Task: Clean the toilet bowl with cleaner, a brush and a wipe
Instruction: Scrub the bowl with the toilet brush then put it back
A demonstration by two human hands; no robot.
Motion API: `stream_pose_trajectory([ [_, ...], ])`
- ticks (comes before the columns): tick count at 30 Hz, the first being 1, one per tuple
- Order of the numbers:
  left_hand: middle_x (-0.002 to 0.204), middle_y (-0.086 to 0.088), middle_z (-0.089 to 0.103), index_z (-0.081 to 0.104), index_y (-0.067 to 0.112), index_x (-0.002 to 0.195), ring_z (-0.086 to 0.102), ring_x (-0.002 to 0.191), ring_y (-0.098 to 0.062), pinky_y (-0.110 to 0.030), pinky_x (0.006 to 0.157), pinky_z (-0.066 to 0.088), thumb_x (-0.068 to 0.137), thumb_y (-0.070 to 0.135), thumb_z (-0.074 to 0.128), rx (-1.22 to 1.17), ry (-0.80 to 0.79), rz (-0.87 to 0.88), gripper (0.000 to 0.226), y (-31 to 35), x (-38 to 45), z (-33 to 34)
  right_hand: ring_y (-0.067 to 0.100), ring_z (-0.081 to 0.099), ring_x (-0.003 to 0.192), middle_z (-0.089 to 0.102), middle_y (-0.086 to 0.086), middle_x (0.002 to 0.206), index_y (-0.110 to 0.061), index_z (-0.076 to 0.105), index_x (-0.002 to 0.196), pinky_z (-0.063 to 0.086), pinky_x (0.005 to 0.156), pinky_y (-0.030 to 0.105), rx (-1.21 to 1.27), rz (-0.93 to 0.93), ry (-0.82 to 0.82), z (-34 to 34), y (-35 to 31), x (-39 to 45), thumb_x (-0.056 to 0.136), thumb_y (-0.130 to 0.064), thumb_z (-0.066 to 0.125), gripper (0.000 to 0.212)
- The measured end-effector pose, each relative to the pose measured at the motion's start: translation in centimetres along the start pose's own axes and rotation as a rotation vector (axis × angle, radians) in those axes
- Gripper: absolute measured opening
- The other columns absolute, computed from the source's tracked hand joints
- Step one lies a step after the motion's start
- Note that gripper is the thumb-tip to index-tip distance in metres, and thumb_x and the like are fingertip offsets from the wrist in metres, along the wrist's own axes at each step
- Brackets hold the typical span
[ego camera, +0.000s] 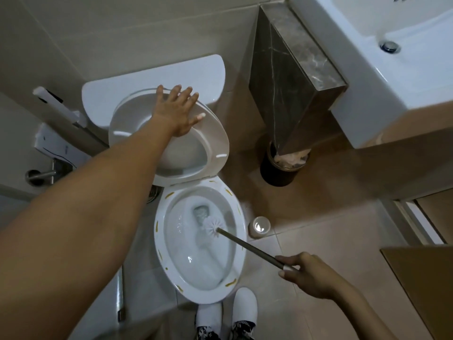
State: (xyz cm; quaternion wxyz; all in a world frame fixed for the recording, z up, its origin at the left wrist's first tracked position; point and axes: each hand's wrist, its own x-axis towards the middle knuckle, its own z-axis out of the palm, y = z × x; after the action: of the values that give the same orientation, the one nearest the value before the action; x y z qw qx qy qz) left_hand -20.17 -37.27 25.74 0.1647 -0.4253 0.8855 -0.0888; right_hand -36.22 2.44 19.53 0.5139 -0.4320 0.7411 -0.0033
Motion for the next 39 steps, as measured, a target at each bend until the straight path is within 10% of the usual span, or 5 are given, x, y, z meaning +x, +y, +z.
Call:
stream_pose_trajectory([
  [6,0.160,0.000,-0.001,0.006,0.023,0.152,-0.002,0.147,-0.022,-0.057,0.113,-0.003,0.096,0.060,0.012,0.029,0.020,0.031,0.068,0.0,0.4,-0.1,-0.016,0.043,0.040,0.040,-0.033,0.037,-0.029,0.052,0.135,0.035,0.045,0.006,0.135,-0.005,0.066,-2.2,1.0,-2.2,0.096,-0.027,0.056,0.039],
  [18,0.160,-0.001,-0.002,0.006,0.020,0.153,-0.003,0.147,-0.021,-0.058,0.112,-0.006,0.094,0.060,0.009,0.108,0.114,0.087,0.070,0.7,1.3,0.9,-0.007,0.034,0.055,0.043,-0.023,0.067,-0.027,0.048,0.140,0.029,0.054,0.008,0.276,0.106,0.334,-1.1,7.1,1.4,0.092,-0.034,0.060,0.050],
  [39,0.160,-0.007,0.007,0.011,0.013,0.152,0.006,0.147,-0.023,-0.050,0.114,-0.002,0.090,0.062,0.007,0.139,0.266,0.134,0.078,0.3,1.9,2.3,0.019,0.051,0.048,0.062,0.011,0.084,-0.015,0.053,0.136,0.042,0.042,0.021,0.367,0.476,0.202,9.0,12.6,15.1,0.095,-0.033,0.055,0.045],
])
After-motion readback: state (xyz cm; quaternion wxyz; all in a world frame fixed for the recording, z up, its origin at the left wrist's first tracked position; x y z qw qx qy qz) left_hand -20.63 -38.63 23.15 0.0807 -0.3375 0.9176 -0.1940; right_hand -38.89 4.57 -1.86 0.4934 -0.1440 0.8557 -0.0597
